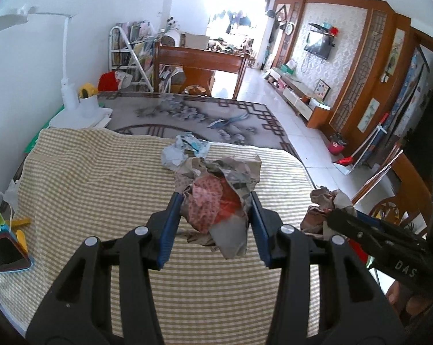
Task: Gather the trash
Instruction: 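Lift both crumpled papers and carry them over the red bucket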
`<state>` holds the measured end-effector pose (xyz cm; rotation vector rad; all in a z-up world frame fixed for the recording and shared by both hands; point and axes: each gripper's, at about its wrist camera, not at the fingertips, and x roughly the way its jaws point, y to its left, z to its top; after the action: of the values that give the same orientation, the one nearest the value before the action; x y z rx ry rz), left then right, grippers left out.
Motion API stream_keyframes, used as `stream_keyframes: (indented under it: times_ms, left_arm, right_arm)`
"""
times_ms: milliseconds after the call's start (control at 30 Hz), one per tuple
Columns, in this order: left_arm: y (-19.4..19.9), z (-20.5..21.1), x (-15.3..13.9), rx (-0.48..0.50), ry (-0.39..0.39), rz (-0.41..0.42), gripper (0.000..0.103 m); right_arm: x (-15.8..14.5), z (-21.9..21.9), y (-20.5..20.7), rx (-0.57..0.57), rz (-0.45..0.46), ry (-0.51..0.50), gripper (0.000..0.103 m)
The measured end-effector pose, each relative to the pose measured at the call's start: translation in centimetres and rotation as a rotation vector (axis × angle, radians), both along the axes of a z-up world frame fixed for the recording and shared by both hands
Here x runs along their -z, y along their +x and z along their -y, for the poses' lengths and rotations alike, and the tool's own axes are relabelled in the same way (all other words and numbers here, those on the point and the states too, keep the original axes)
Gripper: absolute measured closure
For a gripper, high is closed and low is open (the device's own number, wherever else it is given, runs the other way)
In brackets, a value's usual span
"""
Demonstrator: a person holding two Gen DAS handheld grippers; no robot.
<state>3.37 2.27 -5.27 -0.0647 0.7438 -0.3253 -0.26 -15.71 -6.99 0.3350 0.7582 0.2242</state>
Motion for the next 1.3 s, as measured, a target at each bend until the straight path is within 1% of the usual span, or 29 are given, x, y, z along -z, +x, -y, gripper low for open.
stream_keyframes:
  times_ms: [133,367,533,767,1000,1300]
  left_arm:
    - [-0.5,1.1,-0.4,0.026,0.004,0.010,0.058]
    - [-1.2,3.5,-0.5,0.067,0.006,0.017,0.058]
    - [-1.7,5.4,-0.7,0.070,0.010,0.026,0.058]
    - [-2.2,8.0,-0.7,0.064,0.014,0.018,0.058]
    - [-2.8,11.0,-0.5,0.096,0.015,0.011,0.058]
    - [-2.7,14.5,-0.6,0.144,0.018,0.024,0.058]
  right_arm:
    - [-0.4,1.0,-1.1,0.028,0.016,-0.016,0.063]
    - [-0.4,3.3,-2.6,0.071,0.013,-0.002,0.063]
    - [-0.3,4.9,-3.2,0.070,0.017,0.001,0.062]
    - [-0.2,7.4,-3.7,0.056,0.009,0.003,0.062]
    - [-0.3,10.0,-4.5,0.071,0.000,0.002,0.062]
    - [-0.8,13.5,-5.2,0.125,0.010,-0.004,0.062]
